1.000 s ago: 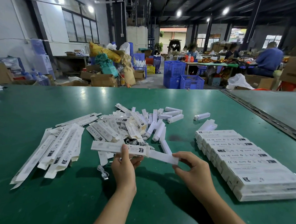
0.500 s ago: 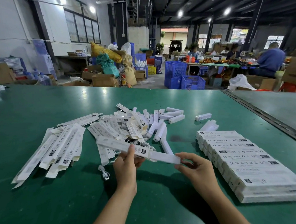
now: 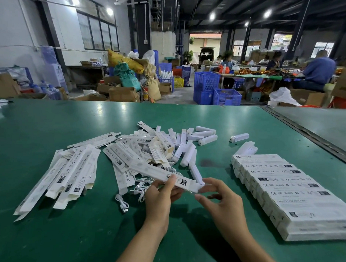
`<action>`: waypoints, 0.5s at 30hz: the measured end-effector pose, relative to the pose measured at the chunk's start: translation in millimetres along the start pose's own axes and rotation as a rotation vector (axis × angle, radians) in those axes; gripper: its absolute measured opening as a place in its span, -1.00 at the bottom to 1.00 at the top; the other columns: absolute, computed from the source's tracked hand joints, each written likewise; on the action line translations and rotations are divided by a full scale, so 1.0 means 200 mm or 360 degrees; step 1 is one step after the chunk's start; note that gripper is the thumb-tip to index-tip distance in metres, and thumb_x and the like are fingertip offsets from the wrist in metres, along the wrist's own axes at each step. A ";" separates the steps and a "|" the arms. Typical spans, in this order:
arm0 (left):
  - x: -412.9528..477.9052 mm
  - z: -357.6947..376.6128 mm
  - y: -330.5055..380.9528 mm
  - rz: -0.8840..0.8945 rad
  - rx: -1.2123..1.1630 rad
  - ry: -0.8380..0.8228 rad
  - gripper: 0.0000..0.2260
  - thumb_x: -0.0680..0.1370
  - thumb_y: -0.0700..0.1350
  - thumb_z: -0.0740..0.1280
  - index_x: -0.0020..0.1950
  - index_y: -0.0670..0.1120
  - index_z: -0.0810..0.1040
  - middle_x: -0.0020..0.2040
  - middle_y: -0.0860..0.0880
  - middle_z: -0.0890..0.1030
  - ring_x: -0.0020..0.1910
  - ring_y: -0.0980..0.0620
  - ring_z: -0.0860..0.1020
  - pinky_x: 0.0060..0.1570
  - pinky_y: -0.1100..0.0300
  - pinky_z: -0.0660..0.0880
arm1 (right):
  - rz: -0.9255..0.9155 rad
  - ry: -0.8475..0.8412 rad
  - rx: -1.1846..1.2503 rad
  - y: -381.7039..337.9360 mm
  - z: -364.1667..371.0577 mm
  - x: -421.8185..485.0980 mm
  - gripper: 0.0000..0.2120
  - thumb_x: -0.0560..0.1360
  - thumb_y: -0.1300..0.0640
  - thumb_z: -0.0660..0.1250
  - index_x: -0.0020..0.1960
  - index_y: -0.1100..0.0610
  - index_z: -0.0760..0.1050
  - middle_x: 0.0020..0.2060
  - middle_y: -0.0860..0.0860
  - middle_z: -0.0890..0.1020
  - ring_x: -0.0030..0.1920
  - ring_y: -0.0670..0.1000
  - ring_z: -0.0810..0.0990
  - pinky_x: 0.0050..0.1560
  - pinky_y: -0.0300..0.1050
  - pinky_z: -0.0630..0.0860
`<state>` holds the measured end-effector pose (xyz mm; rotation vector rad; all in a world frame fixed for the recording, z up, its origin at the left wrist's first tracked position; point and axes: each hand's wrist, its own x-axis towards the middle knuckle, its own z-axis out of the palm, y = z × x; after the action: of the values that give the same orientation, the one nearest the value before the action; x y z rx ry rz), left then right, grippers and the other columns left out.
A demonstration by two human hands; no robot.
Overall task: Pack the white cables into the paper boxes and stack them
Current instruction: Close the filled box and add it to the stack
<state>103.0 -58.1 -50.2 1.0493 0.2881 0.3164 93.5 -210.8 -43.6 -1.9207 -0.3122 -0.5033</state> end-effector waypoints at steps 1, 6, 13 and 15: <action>0.00 0.00 -0.01 0.0010 0.0019 -0.0035 -0.88 0.56 -0.16 0.41 0.03 -0.20 0.61 -0.16 -0.19 0.73 -0.24 -0.08 0.71 -0.32 0.22 0.59 | -0.0054 -0.0073 -0.0021 -0.01 0.00 -0.01 -0.55 0.35 0.22 0.58 0.05 -0.21 0.53 -0.15 -0.31 0.67 -0.14 -0.21 0.63 -0.11 -0.36 0.50; -0.02 0.00 -0.03 0.0093 0.0114 -0.0192 -0.85 0.55 -0.11 0.42 0.05 -0.15 0.65 -0.15 -0.17 0.72 -0.24 -0.07 0.69 -0.30 0.20 0.56 | -0.0200 -0.0566 0.0062 -0.03 0.01 -0.03 -0.32 0.41 0.19 0.37 0.34 -0.40 0.28 -0.08 -0.25 0.66 -0.51 -0.02 0.47 -0.41 -0.24 0.46; 0.01 -0.02 -0.01 0.0318 0.0047 0.0131 -0.87 0.59 -0.10 0.38 0.04 -0.15 0.61 -0.19 -0.12 0.72 -0.27 -0.02 0.67 -0.34 0.23 0.57 | -0.0369 -0.0381 0.0022 0.01 0.10 -0.05 -0.32 0.40 0.17 0.32 0.38 -0.31 0.16 0.09 -0.28 0.56 -0.52 -0.11 0.46 -0.39 -0.27 0.41; 0.05 -0.04 0.02 0.0415 -0.0007 0.0363 -0.85 0.61 -0.09 0.35 0.10 -0.14 0.54 -0.17 -0.10 0.70 -0.28 -0.01 0.66 -0.34 0.20 0.58 | -0.0410 -0.0236 -0.0164 0.01 0.13 -0.04 -0.51 0.42 0.15 0.31 0.24 -0.22 0.28 0.03 -0.24 0.52 -0.36 -0.13 0.51 -0.27 -0.27 0.44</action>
<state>108.8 -45.9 -52.2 1.0489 0.3549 0.6735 92.7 -188.7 -58.1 -2.0340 -0.6468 -0.5554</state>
